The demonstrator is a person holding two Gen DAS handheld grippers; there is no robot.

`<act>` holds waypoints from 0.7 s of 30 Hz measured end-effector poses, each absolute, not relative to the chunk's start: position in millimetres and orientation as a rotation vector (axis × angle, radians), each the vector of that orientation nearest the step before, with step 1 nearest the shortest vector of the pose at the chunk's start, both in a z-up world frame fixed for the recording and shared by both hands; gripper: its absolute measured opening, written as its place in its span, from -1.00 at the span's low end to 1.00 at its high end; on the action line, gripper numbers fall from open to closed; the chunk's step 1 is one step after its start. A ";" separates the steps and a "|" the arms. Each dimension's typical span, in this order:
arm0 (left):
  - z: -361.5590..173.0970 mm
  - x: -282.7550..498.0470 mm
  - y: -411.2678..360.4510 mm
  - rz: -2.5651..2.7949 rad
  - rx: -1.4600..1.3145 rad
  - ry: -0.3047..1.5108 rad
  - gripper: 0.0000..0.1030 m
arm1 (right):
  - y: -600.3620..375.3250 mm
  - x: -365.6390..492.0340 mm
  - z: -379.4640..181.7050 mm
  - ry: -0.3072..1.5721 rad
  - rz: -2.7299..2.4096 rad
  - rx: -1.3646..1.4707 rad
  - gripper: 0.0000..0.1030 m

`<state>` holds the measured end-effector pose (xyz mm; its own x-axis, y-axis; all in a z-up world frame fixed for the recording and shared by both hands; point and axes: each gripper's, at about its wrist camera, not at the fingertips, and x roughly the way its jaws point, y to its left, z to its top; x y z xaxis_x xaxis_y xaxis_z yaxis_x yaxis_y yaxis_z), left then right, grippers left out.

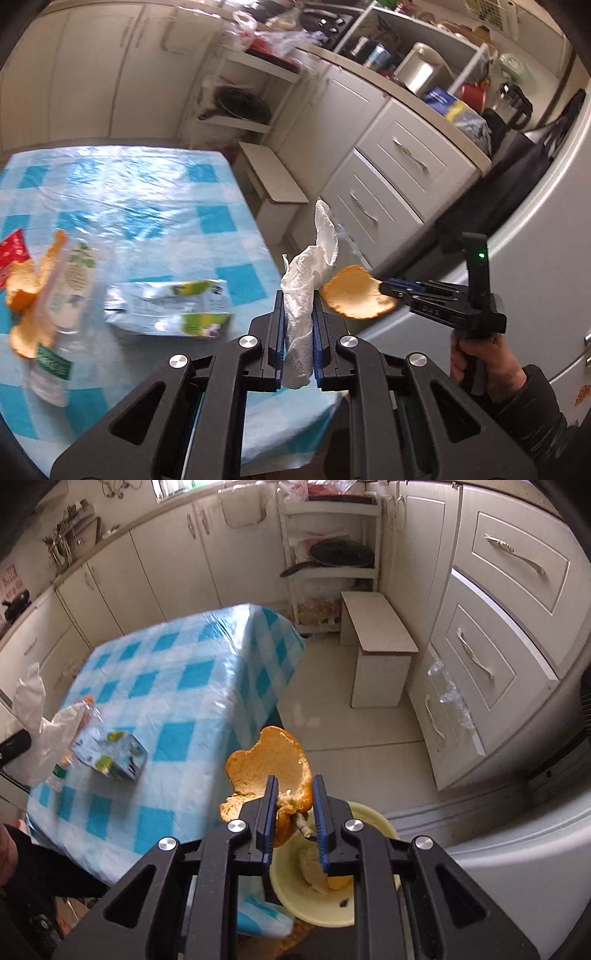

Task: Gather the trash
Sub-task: 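Carry the tissue and peel with both tools over the yellow bin, then open the right tool to drop the peel while the left tool holds the tissue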

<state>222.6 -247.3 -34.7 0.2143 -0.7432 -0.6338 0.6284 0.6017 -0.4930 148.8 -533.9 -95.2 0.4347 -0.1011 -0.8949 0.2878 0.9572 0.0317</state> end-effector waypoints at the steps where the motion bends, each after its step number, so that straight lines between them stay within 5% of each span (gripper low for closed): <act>1: -42.3 215.2 -268.1 -0.984 -0.122 0.989 -0.77 | -538.6 146.3 -106.0 1.134 -0.250 0.178 -0.62; 5: -77.8 189.6 -330.7 -1.036 -0.059 1.088 -0.77 | -553.3 140.2 -146.7 1.276 -0.255 0.157 -0.60; 7: -93.6 180.9 -353.8 -1.049 -0.028 1.134 -0.77 | -561.5 138.0 -161.3 1.328 -0.243 0.202 -0.37; 9: -109.4 173.4 -373.2 -1.048 0.002 1.170 -0.77 | -573.3 132.2 -159.9 1.287 -0.278 0.245 0.10; 16: -149.3 155.2 -421.1 -1.043 0.077 1.269 -0.77 | -625.8 99.3 -130.4 1.057 -0.426 0.485 0.19; 18: -158.4 152.3 -432.6 -1.036 0.113 1.297 -0.68 | -629.1 96.7 -122.3 1.012 -0.442 0.507 0.20; 21: -167.0 152.3 -447.6 -1.013 0.149 1.325 -0.15 | -628.5 99.0 -115.4 0.977 -0.451 0.503 0.20</act>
<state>152.3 -447.6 -167.0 -0.0949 -0.5241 -0.8464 0.6798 0.5870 -0.4397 99.0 -628.5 -115.4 0.4857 -0.1338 -0.8638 0.5705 0.7972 0.1973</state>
